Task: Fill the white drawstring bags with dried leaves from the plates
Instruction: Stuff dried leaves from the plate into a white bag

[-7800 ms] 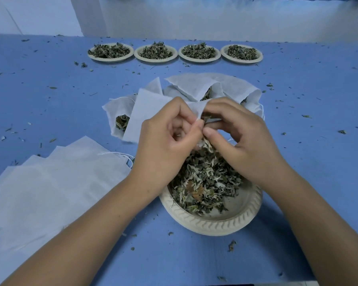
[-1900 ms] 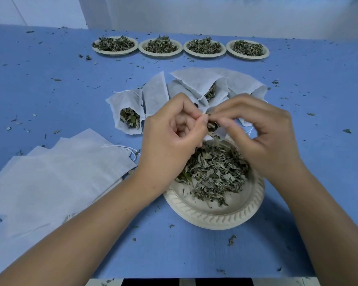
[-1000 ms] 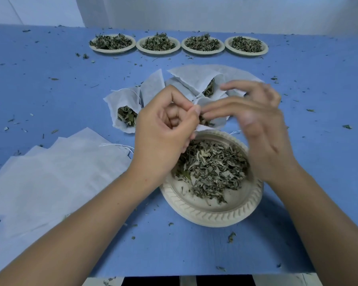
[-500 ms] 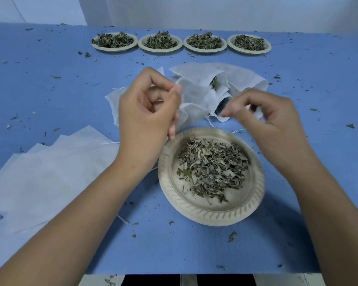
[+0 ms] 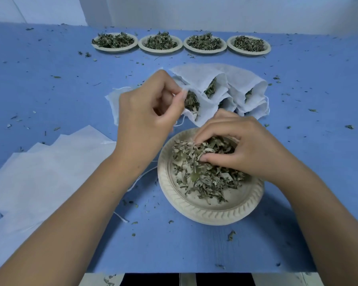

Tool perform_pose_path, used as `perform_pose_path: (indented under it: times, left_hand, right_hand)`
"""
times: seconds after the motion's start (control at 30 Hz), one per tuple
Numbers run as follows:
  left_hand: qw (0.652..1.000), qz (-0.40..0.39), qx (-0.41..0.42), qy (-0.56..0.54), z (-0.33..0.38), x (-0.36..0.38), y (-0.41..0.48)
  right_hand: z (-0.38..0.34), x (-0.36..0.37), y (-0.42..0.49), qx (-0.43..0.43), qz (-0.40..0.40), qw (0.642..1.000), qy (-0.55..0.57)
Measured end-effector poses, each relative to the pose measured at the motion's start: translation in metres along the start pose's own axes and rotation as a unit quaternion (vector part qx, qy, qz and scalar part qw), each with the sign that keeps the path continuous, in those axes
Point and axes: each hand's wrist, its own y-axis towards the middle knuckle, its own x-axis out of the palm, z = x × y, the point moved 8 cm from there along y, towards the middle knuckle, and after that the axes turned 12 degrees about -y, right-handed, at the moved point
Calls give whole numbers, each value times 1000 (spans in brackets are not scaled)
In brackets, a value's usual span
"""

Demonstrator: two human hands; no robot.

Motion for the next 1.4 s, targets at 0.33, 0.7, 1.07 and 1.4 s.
perform_pose_path:
  times: [0.33,0.7,1.07,1.4]
  left_hand:
    - [995,19,-83,-47,-10,0,-2]
    - [983,-22,-122,-136,-8,18,-13]
    - [978,-36,-137,-155,-10,25,-17]
    - [977,-88,-116,-156,-3,33,-22]
  right_hand:
    - [1,-26,-7,6,155,981,117]
    - [-3,-40,-16,42,289,944,-156]
    - [3,-29,-11,35,239,965,-99]
    - [-12,-33,-14,-4,298,953,-56]
